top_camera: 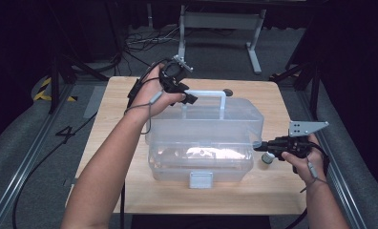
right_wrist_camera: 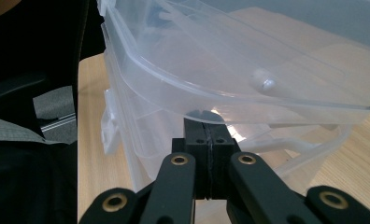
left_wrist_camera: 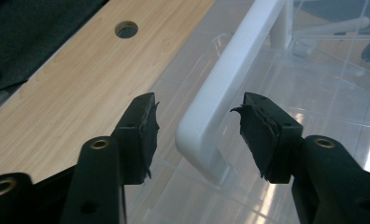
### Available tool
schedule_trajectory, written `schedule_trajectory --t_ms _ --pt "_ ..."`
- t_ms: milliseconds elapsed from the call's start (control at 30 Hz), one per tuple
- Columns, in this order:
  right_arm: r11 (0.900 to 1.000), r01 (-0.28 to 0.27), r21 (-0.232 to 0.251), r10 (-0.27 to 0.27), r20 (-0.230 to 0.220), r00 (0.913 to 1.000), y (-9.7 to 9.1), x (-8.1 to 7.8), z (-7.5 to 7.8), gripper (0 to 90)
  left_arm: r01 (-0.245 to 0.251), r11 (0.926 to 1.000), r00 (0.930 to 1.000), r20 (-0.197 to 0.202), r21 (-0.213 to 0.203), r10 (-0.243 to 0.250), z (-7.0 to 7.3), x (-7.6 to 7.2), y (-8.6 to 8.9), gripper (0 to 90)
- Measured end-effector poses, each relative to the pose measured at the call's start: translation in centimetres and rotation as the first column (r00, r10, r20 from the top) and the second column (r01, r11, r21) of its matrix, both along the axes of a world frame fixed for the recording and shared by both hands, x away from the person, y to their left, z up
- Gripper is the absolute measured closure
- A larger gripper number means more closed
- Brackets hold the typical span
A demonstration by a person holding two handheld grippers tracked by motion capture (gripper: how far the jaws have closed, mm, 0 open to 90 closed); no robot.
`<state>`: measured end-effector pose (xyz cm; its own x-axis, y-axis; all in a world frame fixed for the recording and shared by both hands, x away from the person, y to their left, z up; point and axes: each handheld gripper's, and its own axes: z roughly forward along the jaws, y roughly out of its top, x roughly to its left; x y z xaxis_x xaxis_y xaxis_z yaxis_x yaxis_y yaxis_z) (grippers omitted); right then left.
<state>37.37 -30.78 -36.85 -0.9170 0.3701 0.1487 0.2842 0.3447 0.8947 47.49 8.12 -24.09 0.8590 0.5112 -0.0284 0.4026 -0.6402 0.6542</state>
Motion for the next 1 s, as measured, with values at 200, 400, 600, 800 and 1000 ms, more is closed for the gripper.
schedule_trajectory --t_ms 200,400,600,800,1000 --pt "1.0 0.005 0.005 -0.005 0.007 1.0 0.2 0.3 0.2 90.0 -0.027 0.9986 0.9991 0.032 -0.046 0.029 1.1 -1.1 1.8 42.1" --pt "0.9996 0.013 0.027 -0.013 0.02 0.9997 0.2 0.7 0.5 90.0 -0.056 0.9933 0.9971 0.046 -0.101 0.061 1.9 -2.0 3.7 42.2" --pt "0.9994 0.029 0.019 -0.029 0.03 0.9991 0.3 1.2 0.8 90.0 -0.088 0.9895 0.9935 0.062 -0.114 0.096 2.5 -3.2 5.2 43.5" --pt "0.9981 0.054 0.031 -0.055 0.038 0.9978 0.5 1.7 1.2 90.0 -0.117 0.9835 0.9891 0.074 -0.138 0.128 2.7 -4.1 6.6 43.6" --pt "0.9969 0.065 0.045 -0.067 0.052 0.9964 0.6 2.2 1.6 90.0 -0.129 0.9791 0.9862 0.083 -0.158 0.143 3.0 -5.2 7.9 44.0"
